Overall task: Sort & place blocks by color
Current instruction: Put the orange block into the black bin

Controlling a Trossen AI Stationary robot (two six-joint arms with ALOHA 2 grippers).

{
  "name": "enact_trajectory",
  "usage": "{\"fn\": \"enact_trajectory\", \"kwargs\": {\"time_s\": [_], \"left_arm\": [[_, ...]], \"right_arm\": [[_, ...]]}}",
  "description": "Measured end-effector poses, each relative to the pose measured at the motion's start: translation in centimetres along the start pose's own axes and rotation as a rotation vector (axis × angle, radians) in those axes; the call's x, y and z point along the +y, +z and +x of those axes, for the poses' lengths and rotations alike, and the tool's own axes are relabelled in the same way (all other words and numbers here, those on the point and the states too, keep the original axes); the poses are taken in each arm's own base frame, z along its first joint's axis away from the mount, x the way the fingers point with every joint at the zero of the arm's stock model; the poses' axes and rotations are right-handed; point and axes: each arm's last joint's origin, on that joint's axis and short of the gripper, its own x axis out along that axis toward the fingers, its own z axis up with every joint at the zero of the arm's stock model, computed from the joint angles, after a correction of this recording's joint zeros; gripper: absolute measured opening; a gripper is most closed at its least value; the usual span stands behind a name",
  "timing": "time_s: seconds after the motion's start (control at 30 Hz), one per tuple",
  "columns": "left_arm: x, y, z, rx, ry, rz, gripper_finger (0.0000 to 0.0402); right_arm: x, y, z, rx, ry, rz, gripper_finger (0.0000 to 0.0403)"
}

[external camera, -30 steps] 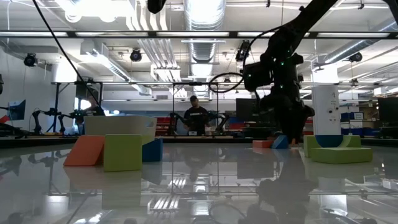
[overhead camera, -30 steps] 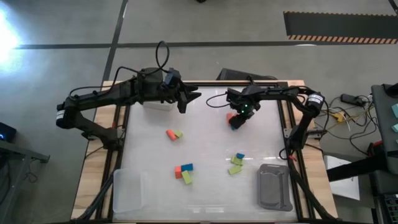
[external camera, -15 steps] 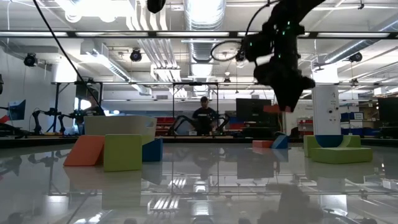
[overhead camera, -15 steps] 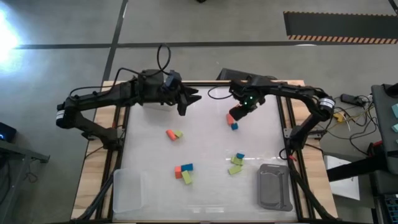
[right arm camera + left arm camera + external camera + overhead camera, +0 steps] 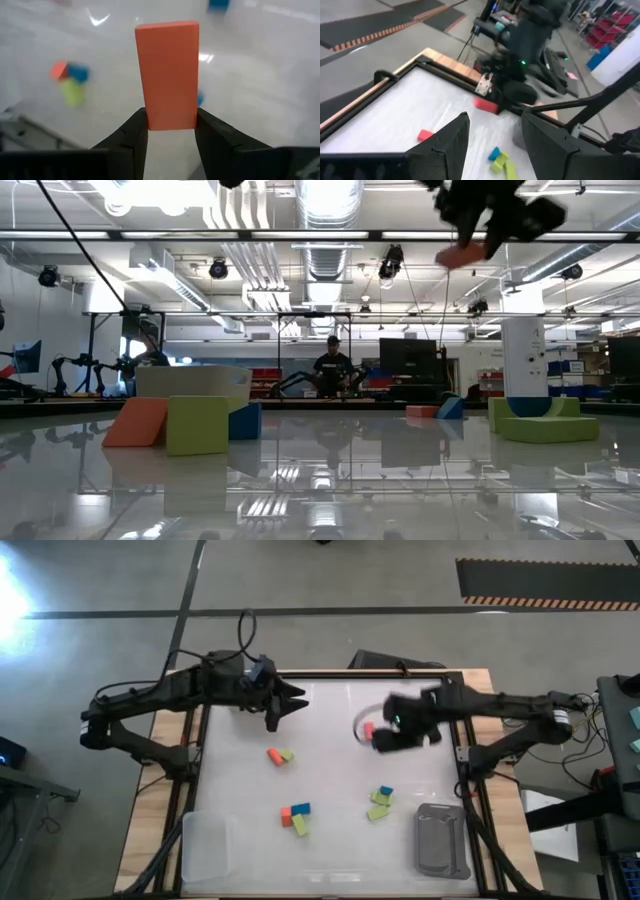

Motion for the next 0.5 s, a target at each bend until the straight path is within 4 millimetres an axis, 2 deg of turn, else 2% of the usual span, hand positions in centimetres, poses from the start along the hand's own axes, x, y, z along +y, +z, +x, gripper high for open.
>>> {"fn": "enact_trajectory", "kwargs": {"time_s": [0.23, 0.37, 0.5], "left_arm": [[-0.3, 0.5, -1.8, -0.043, -0.017, 0.003, 0.0166], [-0.4, 0.7, -2.3, -0.055, -0.023, 0.004, 0.0166], [-0.4, 0.7, -2.4, -0.057, -0.023, 0.005, 0.0166]], "right_arm": [[1.7, -8.8, 1.2, 0.107, -0.031, 0.059, 0.0125], [1.6, -13.1, 2.2, 0.156, -0.098, 0.097, 0.0125], [1.1, -16.6, 2.9, 0.180, -0.157, 0.137, 0.0125]]}}
